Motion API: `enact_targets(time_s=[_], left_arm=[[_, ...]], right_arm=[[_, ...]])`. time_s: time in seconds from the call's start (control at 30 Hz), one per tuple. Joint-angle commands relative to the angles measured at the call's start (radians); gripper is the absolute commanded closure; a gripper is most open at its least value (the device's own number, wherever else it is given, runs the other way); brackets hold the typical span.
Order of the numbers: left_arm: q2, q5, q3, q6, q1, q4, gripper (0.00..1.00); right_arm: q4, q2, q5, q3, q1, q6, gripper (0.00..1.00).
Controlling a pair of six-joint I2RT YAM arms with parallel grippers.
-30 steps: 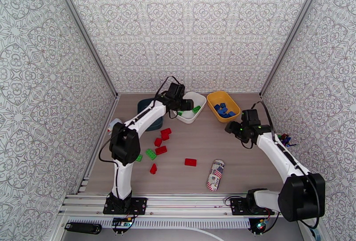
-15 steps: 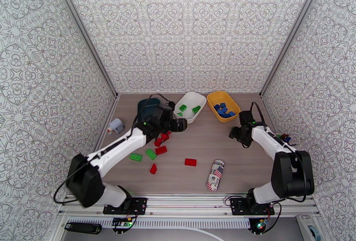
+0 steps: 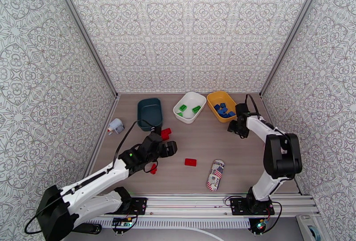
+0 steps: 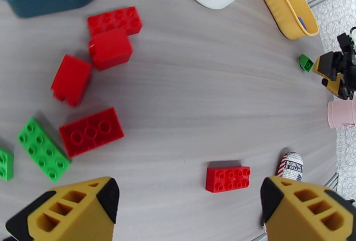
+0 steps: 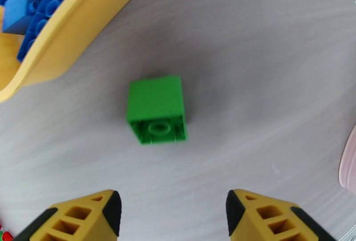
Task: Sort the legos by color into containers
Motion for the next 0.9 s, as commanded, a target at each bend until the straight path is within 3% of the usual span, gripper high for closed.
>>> enact_targets(time_s=[0.0,0.5,0.87], left_arm=[[-0.021,-0.035,-0.012,-0.036,-0.011,-0.023,0.10],[-0.008,-0.037,0.026,-0.032,-0.013,-0.030,0.10],[0.014,-0.035,0.074,-0.020,0.026,-0.065,0.08]], right_arm=[[-0.004,0.051,0.038,0.062,-0.006,-0.025,0.36],[0.003,0.176,0.032,0.132,-0.028,-0.029,0.46],[0.033,0.081,-0.009,0.071,-0.031,-0.033,0.68]])
